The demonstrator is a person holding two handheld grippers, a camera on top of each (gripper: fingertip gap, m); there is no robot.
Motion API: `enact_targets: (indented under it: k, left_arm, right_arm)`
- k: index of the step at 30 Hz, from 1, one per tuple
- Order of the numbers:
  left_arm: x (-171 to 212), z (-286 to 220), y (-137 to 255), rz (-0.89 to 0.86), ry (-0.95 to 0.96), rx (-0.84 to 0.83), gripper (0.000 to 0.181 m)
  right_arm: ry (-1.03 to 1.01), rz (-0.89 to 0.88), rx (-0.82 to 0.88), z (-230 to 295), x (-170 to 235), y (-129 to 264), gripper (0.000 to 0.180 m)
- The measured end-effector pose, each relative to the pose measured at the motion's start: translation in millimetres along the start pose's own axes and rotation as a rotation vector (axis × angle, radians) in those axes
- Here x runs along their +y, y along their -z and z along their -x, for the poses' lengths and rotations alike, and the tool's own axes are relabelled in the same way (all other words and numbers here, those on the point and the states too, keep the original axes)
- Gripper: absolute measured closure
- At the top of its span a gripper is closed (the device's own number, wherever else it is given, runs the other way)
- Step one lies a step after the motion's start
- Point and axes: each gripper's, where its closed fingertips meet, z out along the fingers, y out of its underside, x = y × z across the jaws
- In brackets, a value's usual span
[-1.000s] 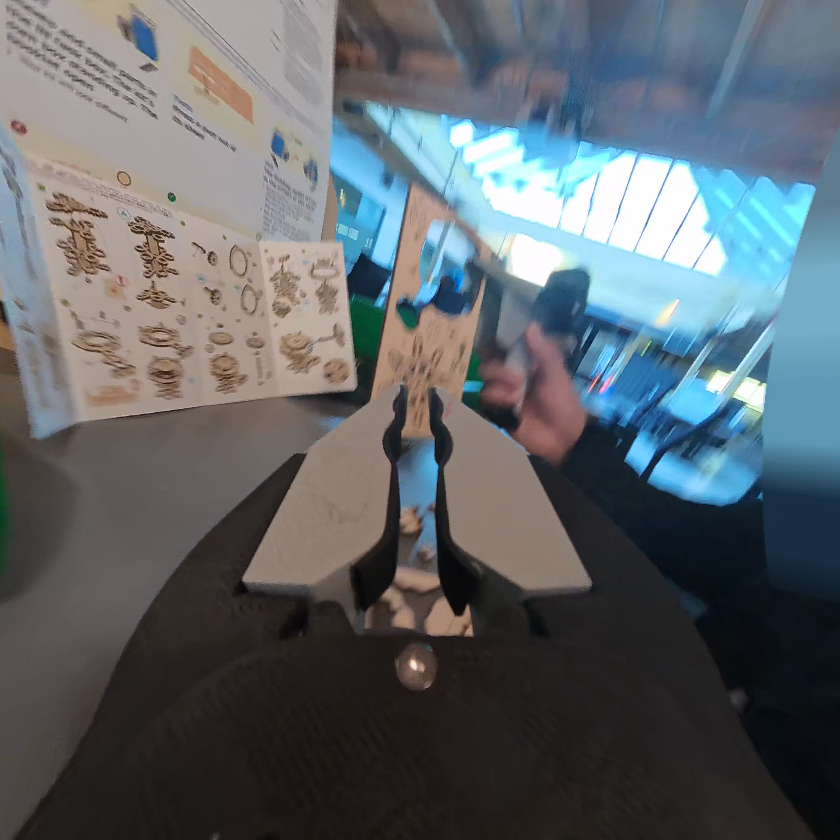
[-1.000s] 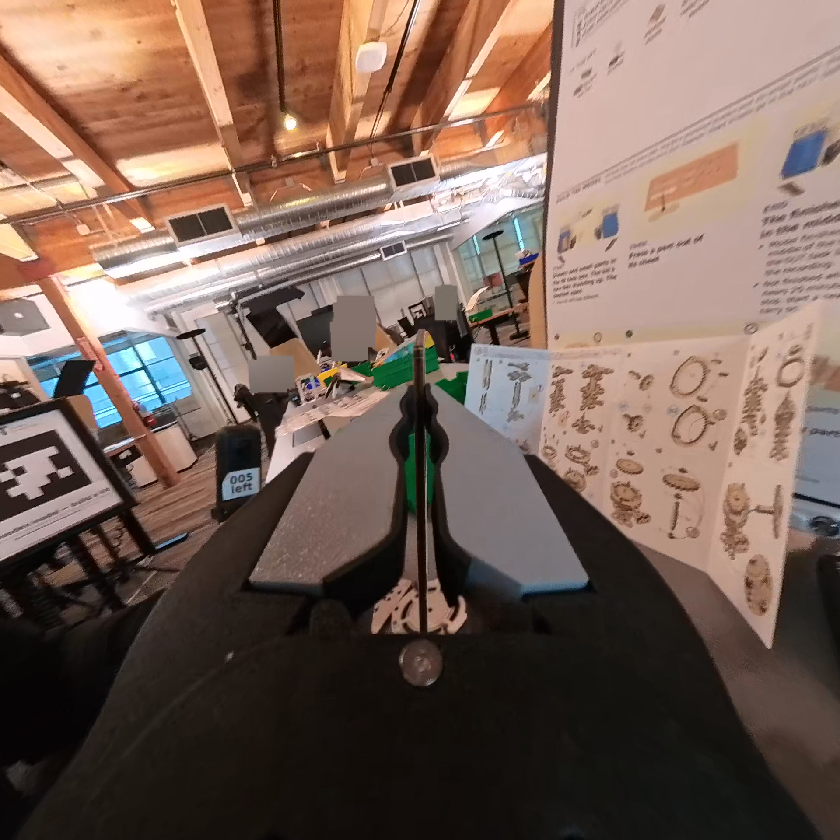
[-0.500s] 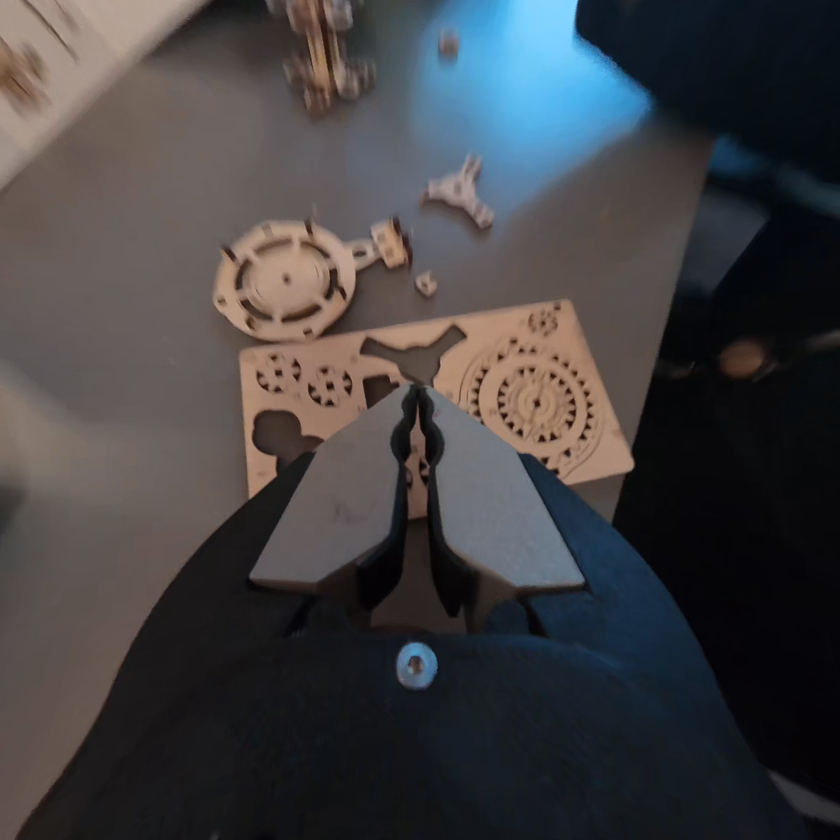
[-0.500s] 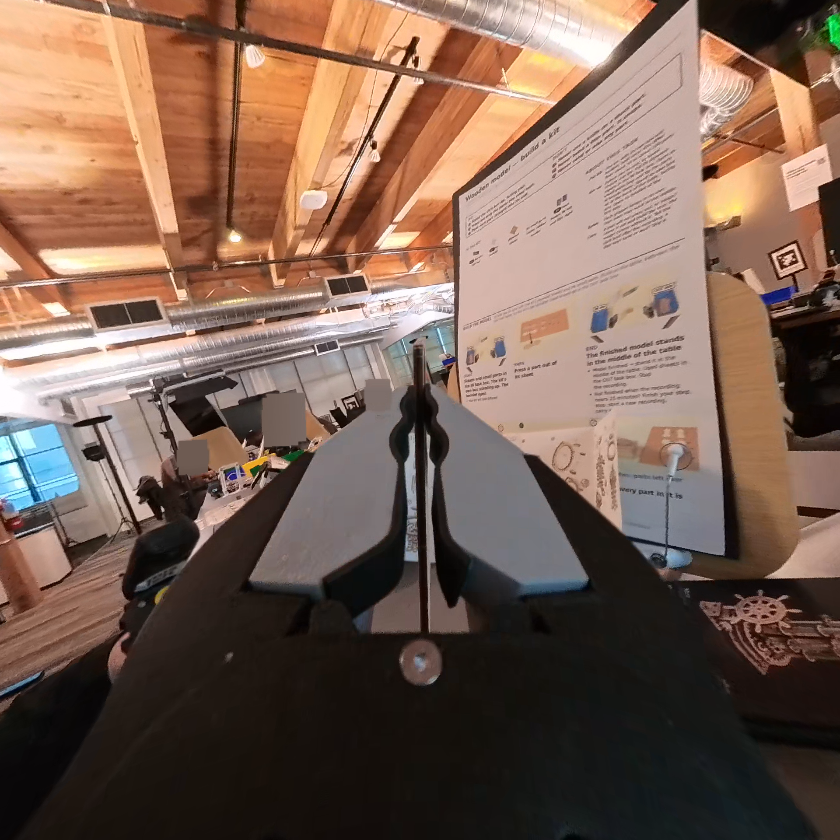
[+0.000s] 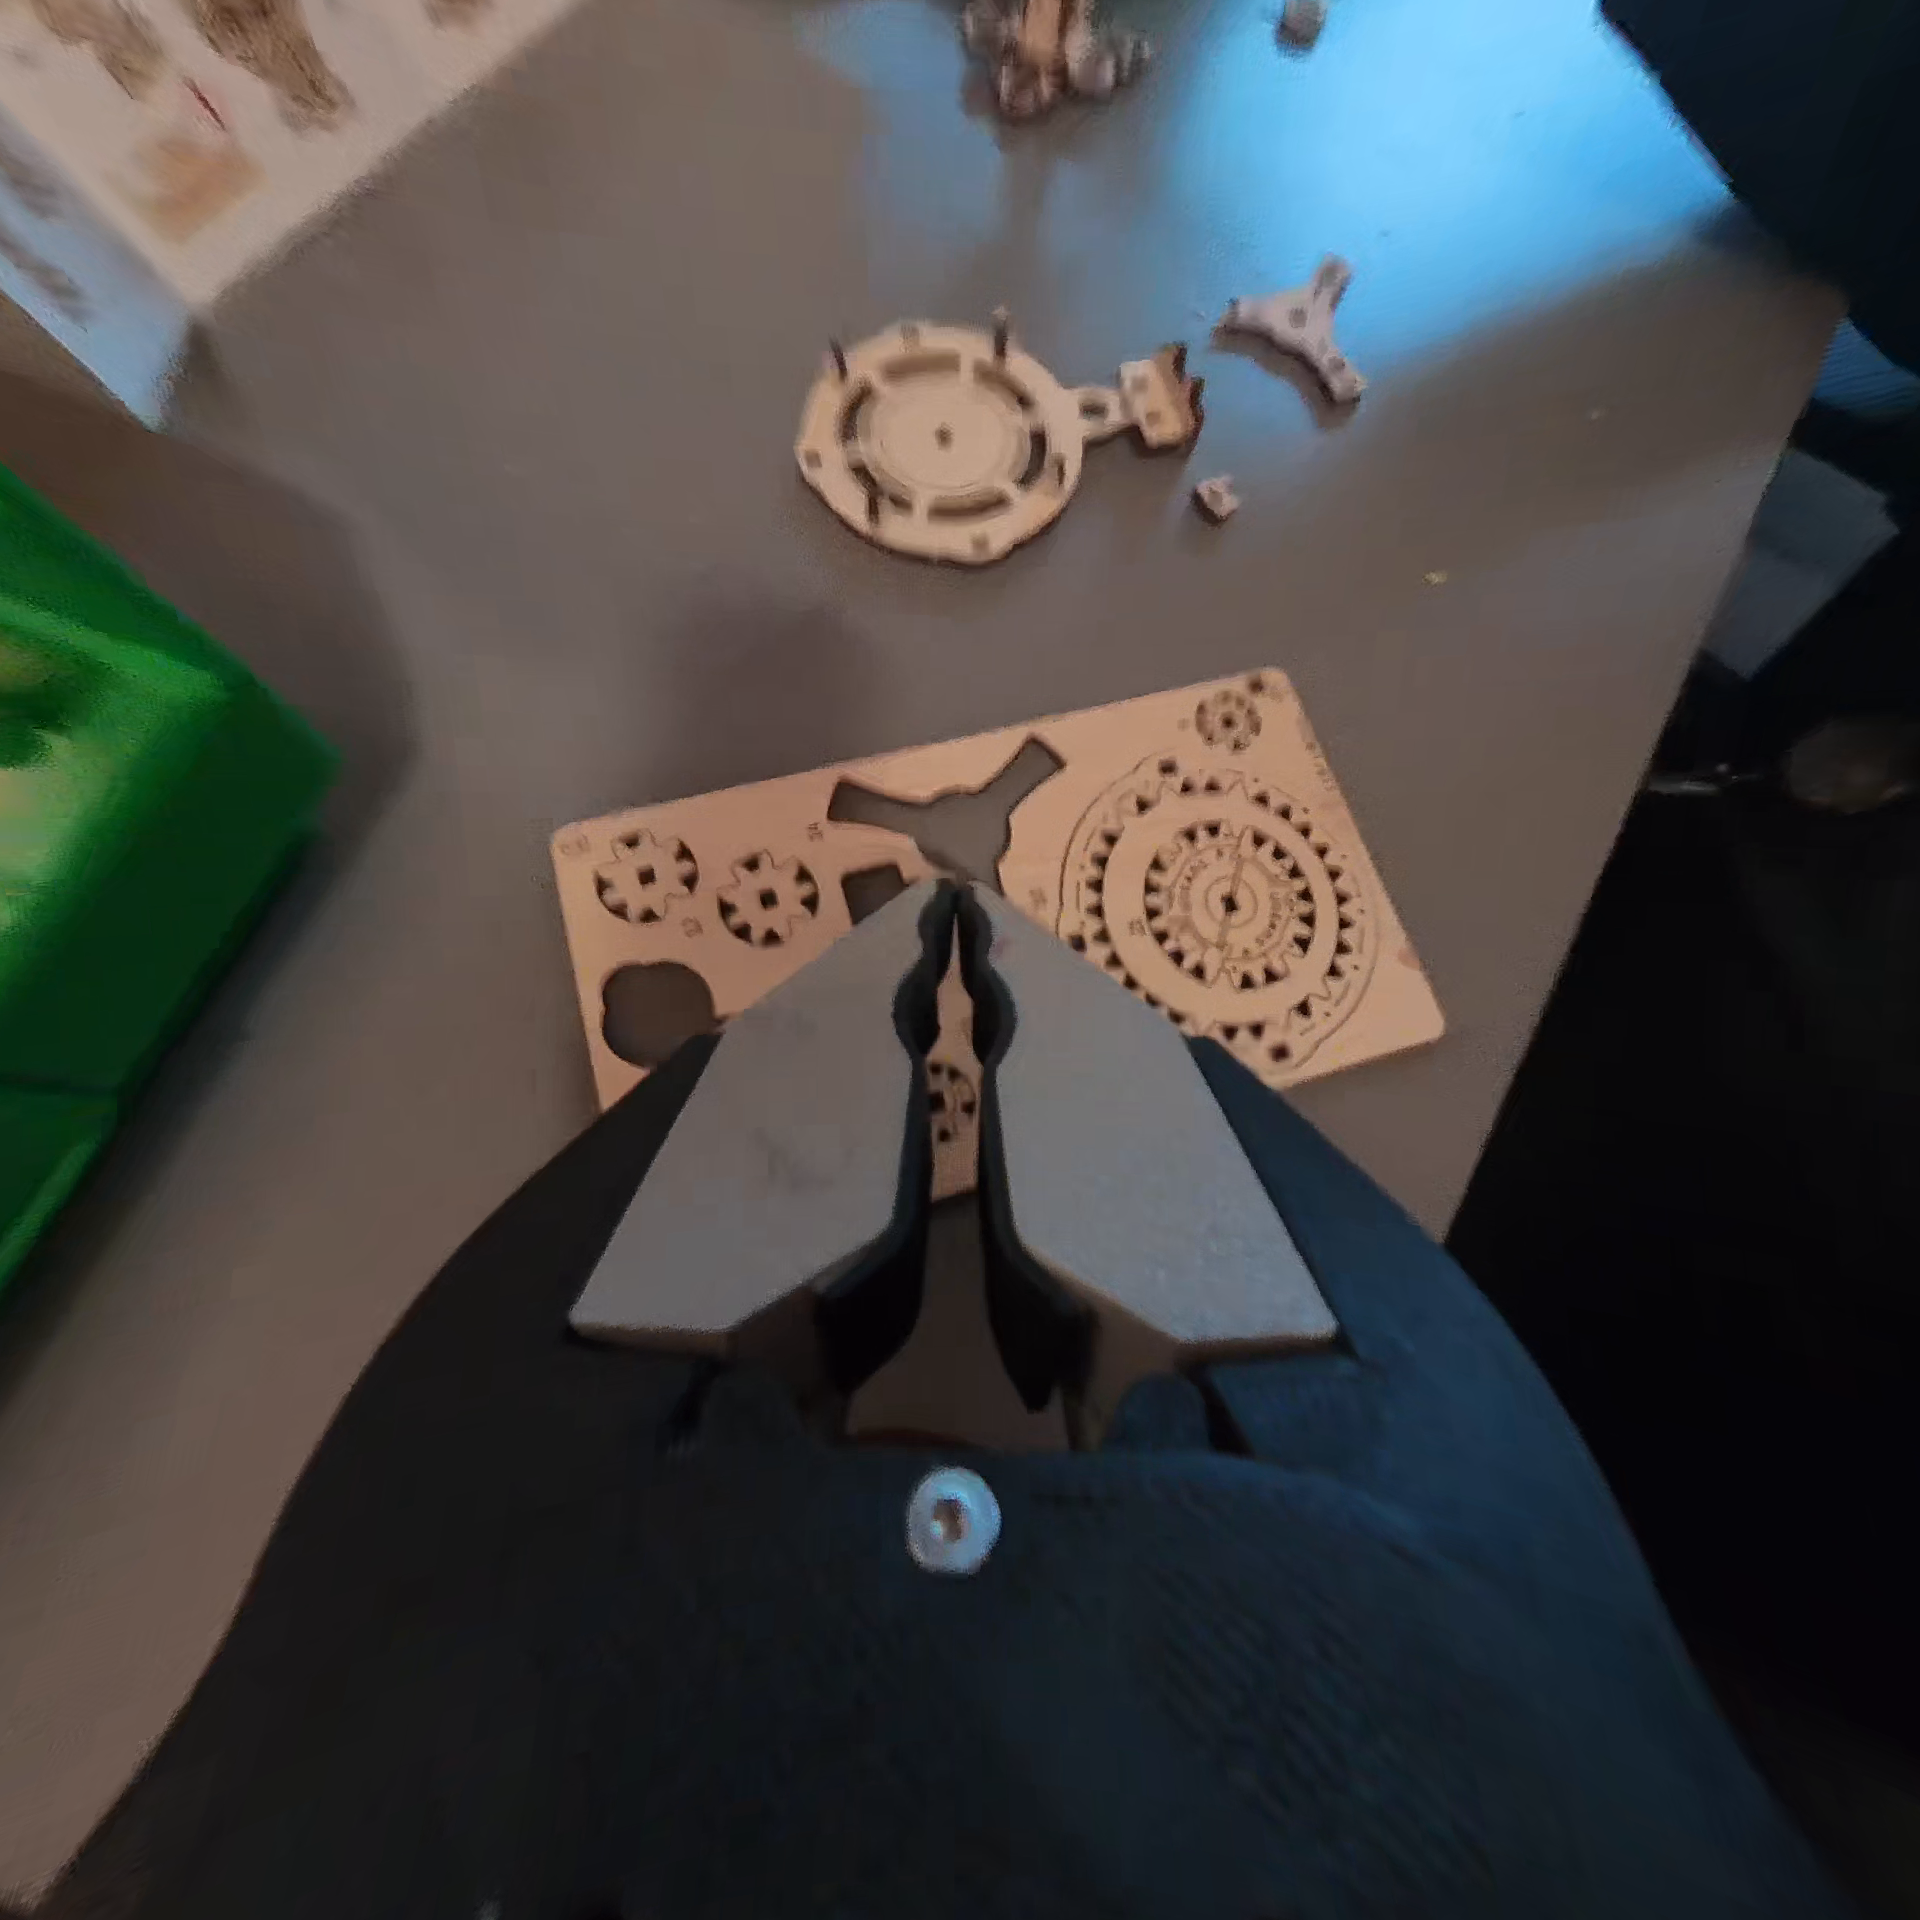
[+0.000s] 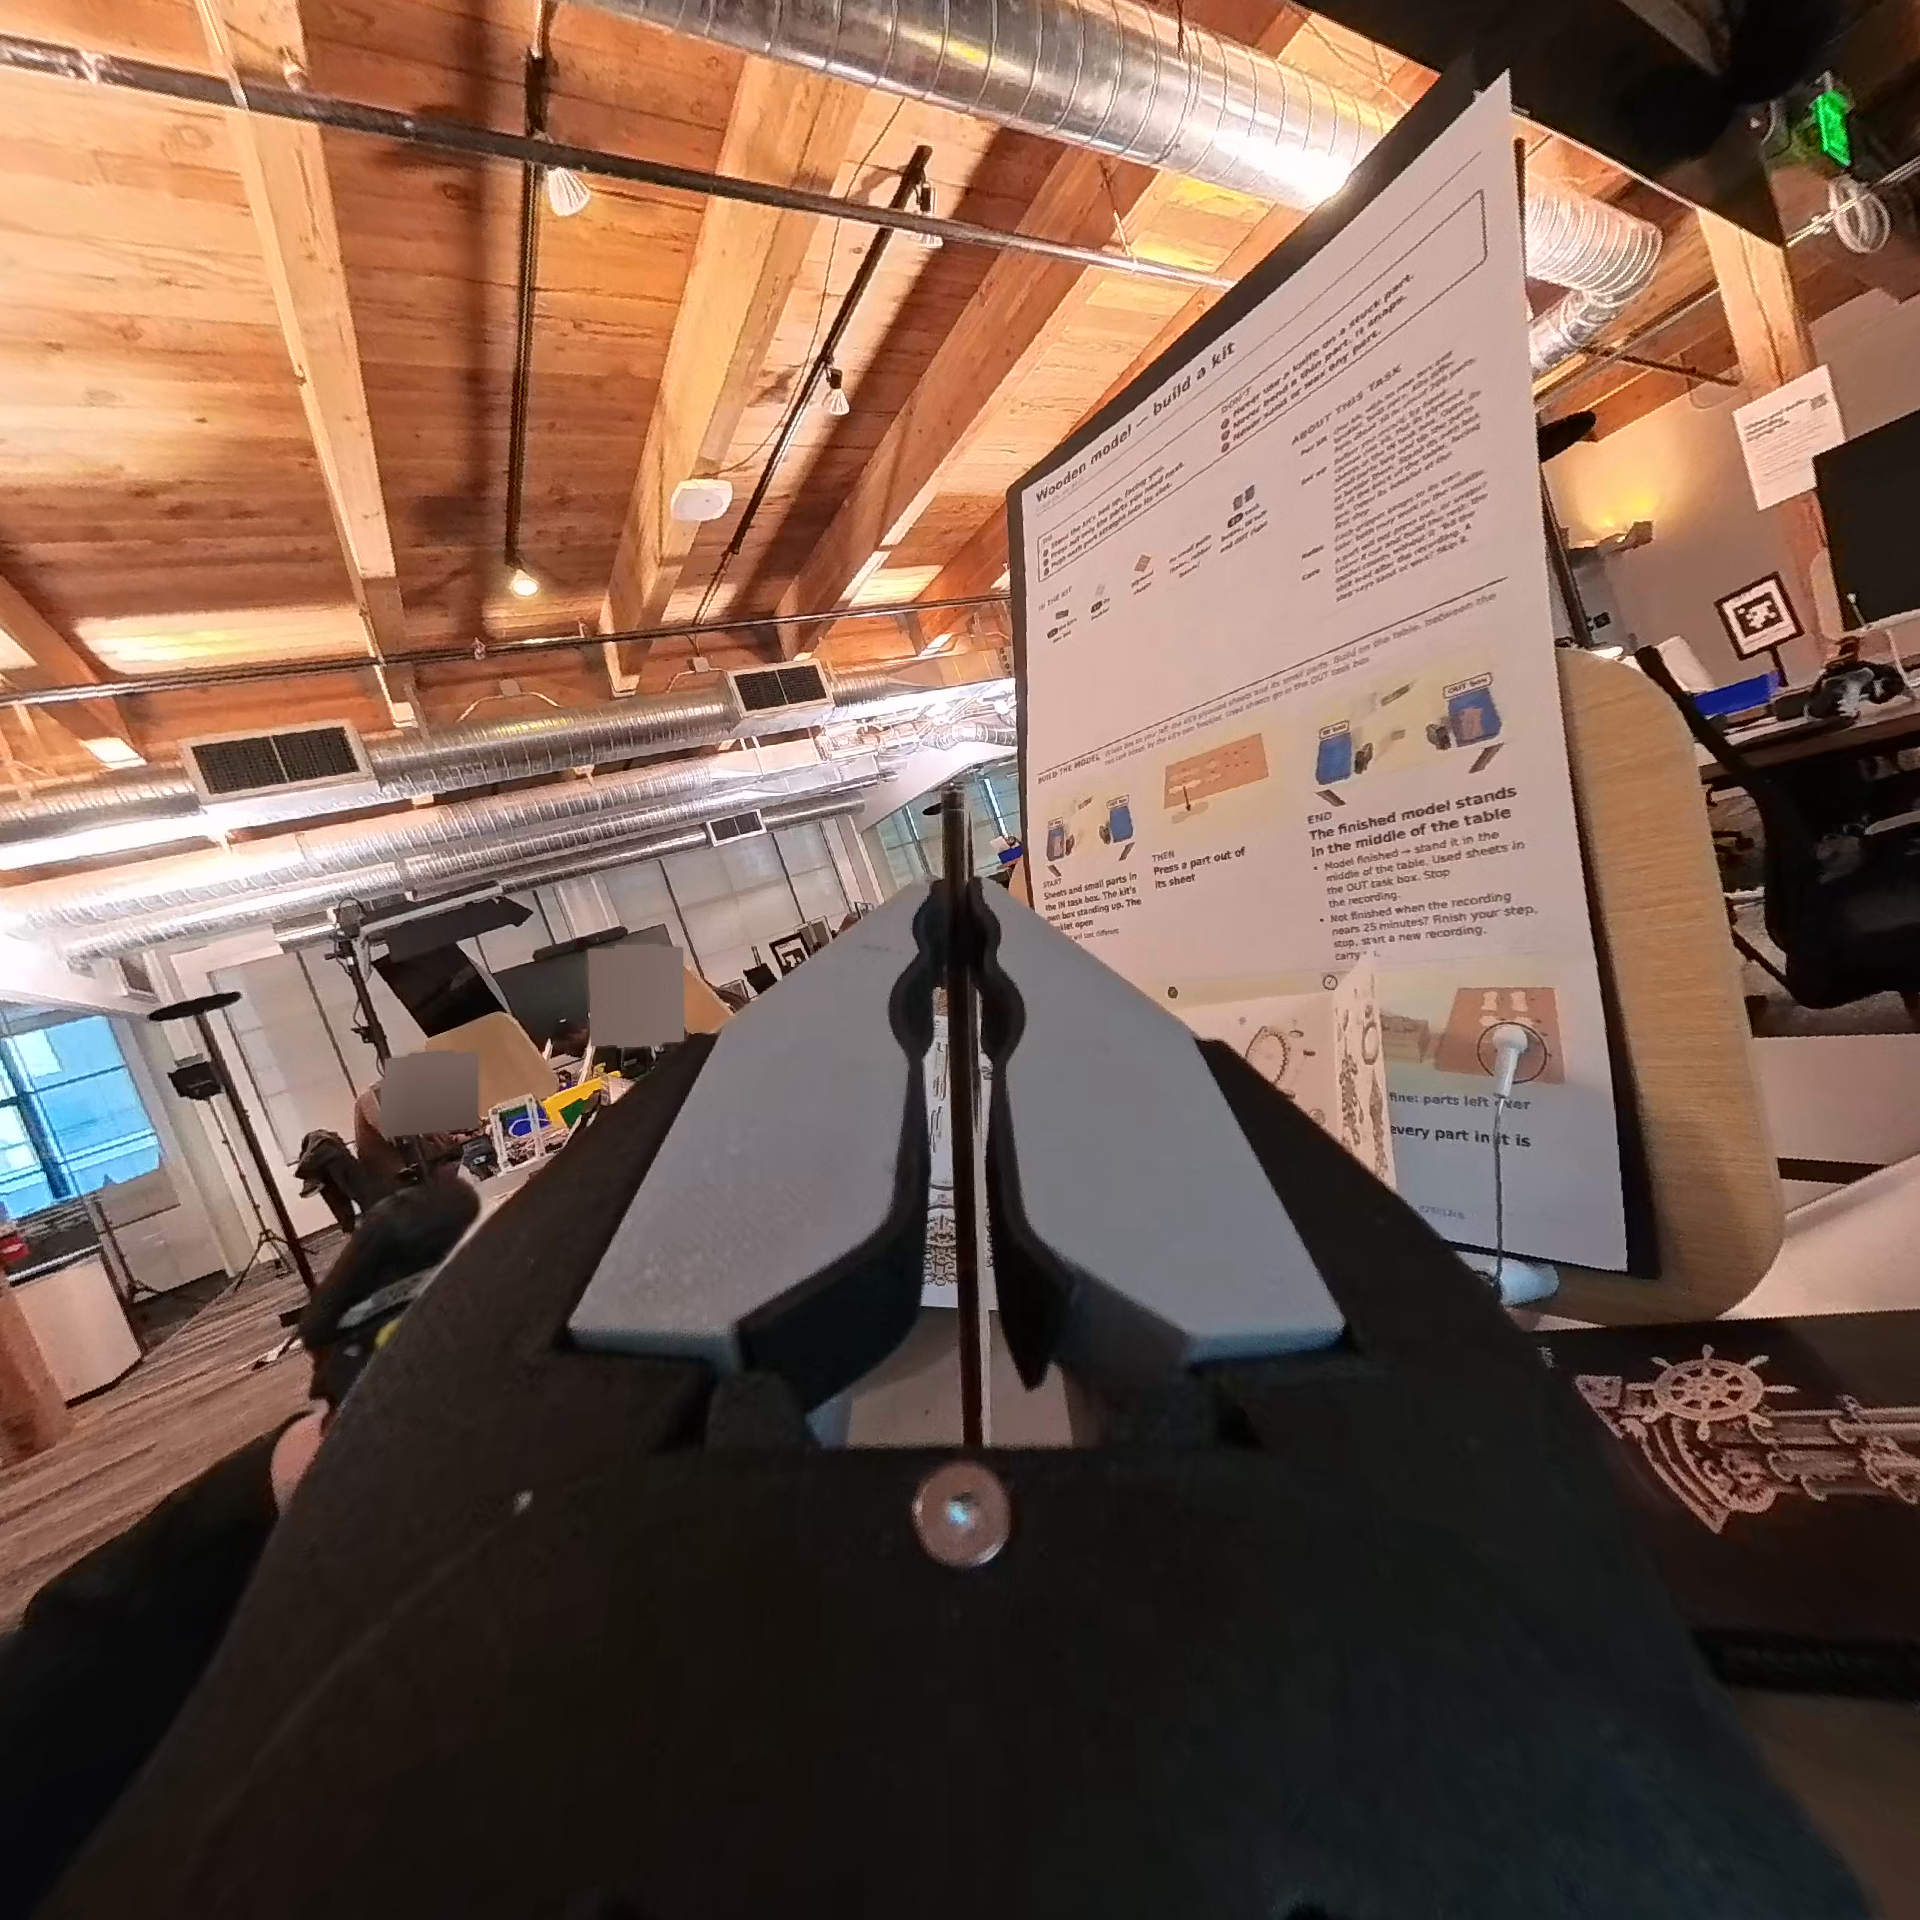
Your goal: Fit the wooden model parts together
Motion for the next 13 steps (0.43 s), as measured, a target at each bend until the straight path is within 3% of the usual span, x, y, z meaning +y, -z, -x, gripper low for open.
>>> enact_targets:
  k: [4, 9, 13]
  left_arm:
    - [-51, -3, 10, -0.261, -0.066, -0.055, 0.18]
    - [-66, 18, -1, -0.358, -0.105, -0.246, 0.172]
    - [-95, 29, 27, -0.629, -0.087, -0.394, 0.177]
  right_arm:
    - [-0.001, 0.009, -0.008, 2, 3, -1, 0.18]
    - [-0.006, 0.029, -0.008, 3, 5, 2, 0.18]
    - [-0.015, 0.04, -0.002, -1, 7, 2, 0.18]
